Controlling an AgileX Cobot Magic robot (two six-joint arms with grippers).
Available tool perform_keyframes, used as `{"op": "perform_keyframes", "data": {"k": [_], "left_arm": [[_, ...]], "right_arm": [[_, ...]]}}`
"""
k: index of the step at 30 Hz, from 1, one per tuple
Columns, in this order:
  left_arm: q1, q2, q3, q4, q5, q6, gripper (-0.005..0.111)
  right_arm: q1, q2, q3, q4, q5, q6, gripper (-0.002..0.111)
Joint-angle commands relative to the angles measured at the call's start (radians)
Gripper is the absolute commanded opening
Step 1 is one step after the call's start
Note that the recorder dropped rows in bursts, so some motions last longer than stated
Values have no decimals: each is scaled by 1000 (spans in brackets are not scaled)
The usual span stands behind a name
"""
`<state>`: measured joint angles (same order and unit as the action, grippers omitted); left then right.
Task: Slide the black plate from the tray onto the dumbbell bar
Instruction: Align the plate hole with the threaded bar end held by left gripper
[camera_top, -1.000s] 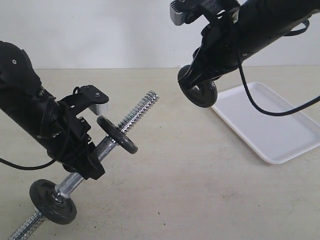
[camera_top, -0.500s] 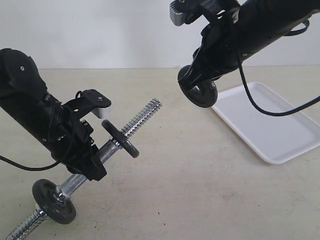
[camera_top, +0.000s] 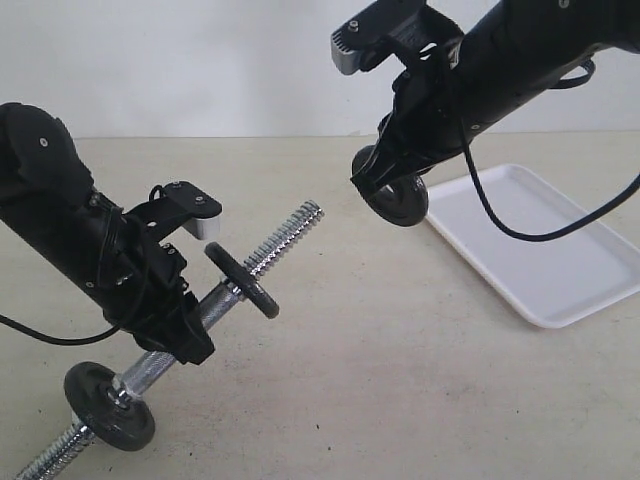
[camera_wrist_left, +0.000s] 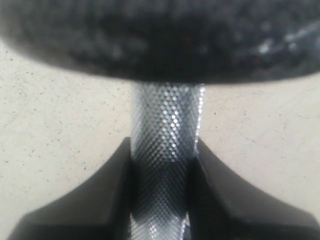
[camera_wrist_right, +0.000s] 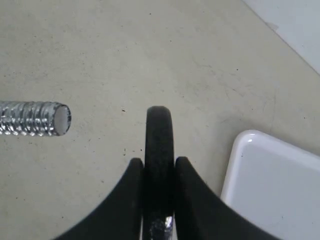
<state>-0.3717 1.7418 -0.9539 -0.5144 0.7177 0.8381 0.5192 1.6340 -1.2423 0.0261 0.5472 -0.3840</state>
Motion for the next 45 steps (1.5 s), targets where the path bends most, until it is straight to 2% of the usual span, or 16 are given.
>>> {"op": "perform_keyframes", "data": {"k": [1, 10, 38, 45], "left_arm": [[-2, -44, -25, -84, -17, 1, 4], [-2, -44, -21, -109, -17, 19, 4], [-2, -44, 1, -125, -44, 32, 4], [-2, -44, 1, -133, -44, 32, 4]], "right_arm": [[3, -15, -16, 22, -58, -17, 0], [48, -4, -16, 20, -77, -17, 0], [48, 51, -16, 21, -155, -16, 0], [48, 51, -16, 94, -176, -18, 0]]}}
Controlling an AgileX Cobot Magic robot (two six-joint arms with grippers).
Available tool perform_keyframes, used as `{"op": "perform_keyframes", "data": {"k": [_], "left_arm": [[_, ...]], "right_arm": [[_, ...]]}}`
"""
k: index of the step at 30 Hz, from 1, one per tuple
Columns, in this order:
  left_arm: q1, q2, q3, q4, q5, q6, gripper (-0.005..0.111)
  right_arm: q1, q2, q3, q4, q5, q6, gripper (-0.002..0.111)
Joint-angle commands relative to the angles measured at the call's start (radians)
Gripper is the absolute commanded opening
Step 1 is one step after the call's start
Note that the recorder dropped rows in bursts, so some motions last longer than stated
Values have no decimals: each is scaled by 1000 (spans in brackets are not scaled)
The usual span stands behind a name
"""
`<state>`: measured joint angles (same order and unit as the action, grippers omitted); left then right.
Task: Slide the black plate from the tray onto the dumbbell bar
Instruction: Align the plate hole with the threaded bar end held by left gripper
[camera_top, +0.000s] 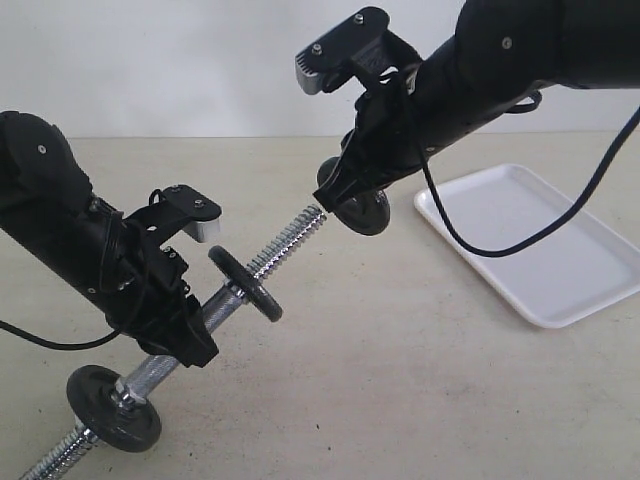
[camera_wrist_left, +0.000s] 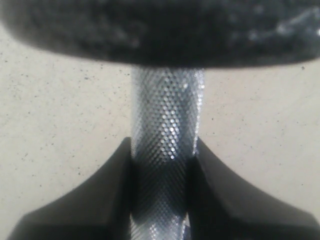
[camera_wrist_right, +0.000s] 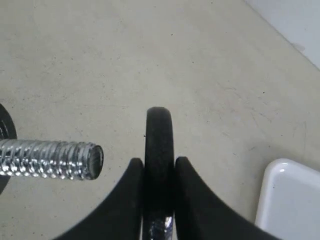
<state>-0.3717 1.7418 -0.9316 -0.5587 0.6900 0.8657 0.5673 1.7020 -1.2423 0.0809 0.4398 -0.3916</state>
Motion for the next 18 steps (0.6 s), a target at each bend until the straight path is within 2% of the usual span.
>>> {"op": "perform_keyframes", "data": {"k": [1, 18], "left_arm": [[-2, -44, -21, -89, -17, 5, 4], [-2, -44, -21, -88, -9, 5, 4]], "right_arm": [[0, -17, -16, 41, -73, -10, 0], [49, -15, -16, 59, -74, -19, 0]]}}
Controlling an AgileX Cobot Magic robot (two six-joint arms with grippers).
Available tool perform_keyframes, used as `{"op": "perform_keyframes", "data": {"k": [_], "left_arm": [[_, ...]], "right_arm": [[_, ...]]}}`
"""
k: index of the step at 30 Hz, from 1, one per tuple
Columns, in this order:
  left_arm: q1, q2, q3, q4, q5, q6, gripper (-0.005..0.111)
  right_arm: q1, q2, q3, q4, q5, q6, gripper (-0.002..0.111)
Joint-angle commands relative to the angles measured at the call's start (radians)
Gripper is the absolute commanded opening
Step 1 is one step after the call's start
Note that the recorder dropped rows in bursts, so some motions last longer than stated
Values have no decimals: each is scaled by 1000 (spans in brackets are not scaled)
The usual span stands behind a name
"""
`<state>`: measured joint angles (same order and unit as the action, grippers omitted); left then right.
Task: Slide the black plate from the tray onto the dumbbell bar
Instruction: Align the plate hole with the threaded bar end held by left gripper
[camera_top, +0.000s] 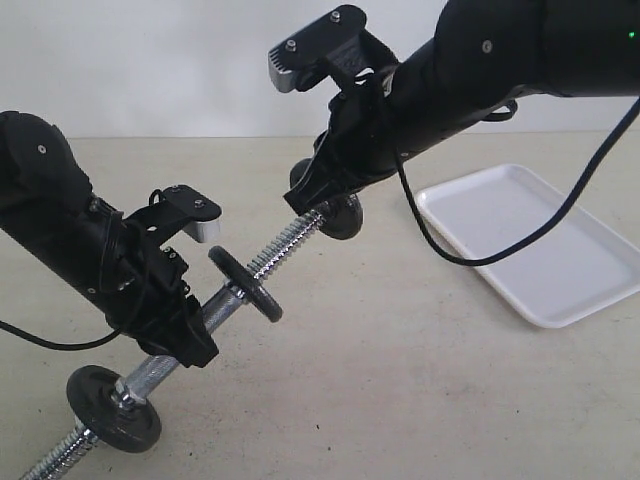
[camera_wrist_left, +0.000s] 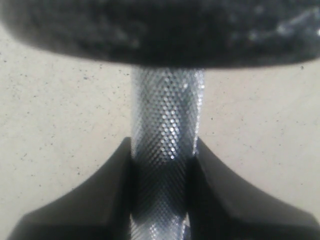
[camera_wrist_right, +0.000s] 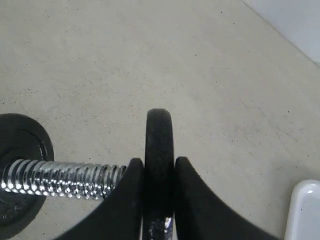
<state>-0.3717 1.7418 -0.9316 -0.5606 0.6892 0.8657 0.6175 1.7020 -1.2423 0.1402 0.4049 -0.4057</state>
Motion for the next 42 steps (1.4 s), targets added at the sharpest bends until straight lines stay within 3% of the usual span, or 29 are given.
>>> {"op": "perform_keyframes", "data": {"k": [1, 42], "left_arm": [[-2, -44, -21, -87, -8, 5, 4], [-2, -44, -21, -103, -19, 7, 4]], "right_arm": [[-1, -15, -16, -1, -32, -5, 0], [91, 24, -27, 30, -76, 3, 0]]}}
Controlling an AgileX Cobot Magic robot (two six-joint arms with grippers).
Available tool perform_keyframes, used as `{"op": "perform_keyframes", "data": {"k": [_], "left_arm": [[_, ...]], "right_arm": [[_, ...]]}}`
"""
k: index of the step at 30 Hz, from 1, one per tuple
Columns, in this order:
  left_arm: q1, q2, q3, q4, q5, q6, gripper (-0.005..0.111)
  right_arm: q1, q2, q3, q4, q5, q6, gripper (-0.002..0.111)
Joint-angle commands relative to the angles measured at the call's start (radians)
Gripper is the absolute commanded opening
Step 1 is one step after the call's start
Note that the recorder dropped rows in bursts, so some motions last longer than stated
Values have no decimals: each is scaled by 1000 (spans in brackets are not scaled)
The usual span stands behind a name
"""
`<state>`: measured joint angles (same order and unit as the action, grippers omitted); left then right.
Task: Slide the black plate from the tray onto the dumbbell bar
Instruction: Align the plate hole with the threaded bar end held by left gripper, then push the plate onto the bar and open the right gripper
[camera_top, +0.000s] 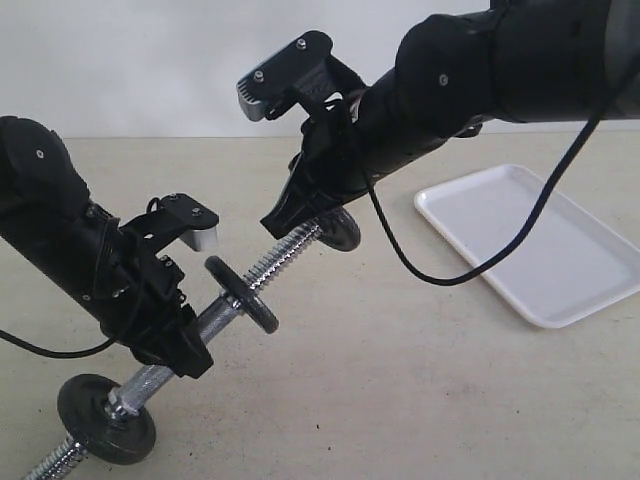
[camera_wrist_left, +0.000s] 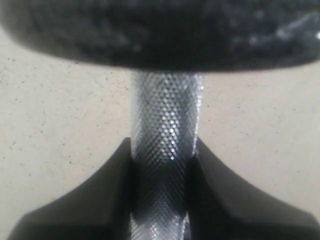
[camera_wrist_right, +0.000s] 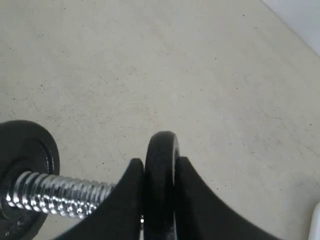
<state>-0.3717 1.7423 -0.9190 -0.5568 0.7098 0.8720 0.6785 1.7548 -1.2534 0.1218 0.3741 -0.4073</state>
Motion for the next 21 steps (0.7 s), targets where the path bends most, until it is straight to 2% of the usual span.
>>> {"op": "perform_keyframes", "data": {"k": [1, 18, 21], "left_arm": [[-2, -44, -34, -107, -40, 1, 4], [-2, -44, -34, -107, -46, 1, 4], [-2, -44, -34, -144, -74, -2, 4]], "right_arm": [[30, -31, -16, 48, -45, 5, 0], [32, -39, -60, 61, 63, 40, 0], [41, -39, -60, 66, 86, 50, 0]]}}
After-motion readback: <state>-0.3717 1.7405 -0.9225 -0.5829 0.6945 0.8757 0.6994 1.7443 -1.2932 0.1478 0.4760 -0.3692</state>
